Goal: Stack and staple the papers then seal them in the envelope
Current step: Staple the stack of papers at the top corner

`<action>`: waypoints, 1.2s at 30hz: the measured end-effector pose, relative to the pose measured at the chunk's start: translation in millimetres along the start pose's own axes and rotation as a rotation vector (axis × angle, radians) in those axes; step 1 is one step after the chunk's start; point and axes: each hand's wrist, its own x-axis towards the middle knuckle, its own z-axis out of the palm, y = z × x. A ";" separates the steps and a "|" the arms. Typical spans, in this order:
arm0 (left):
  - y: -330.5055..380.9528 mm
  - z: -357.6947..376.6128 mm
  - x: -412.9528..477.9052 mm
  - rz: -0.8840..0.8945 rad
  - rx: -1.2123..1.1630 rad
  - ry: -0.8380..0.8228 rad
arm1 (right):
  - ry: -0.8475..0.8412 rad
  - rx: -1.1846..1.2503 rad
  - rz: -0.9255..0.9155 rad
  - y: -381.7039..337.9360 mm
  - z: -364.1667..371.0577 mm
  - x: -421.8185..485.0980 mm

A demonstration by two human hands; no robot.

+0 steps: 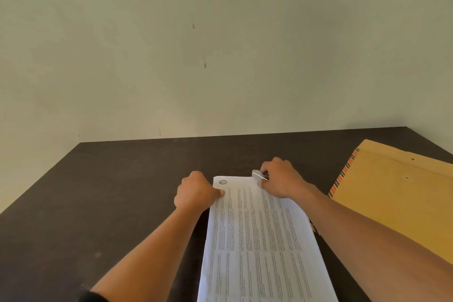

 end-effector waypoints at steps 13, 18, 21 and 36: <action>15.9 12.7 -13.6 0.013 -0.052 -0.053 | 0.052 0.012 0.006 4.2 11.8 -4.0; 19.9 5.1 -10.2 -0.026 -0.124 -0.066 | 0.047 0.039 0.018 6.5 14.0 -3.7; 19.9 3.7 -6.8 -0.113 -0.332 -0.127 | 0.050 0.043 0.022 5.9 14.1 -4.6; -23.3 -23.4 -26.9 0.113 -0.568 0.213 | 0.137 0.019 0.295 32.6 0.6 -26.2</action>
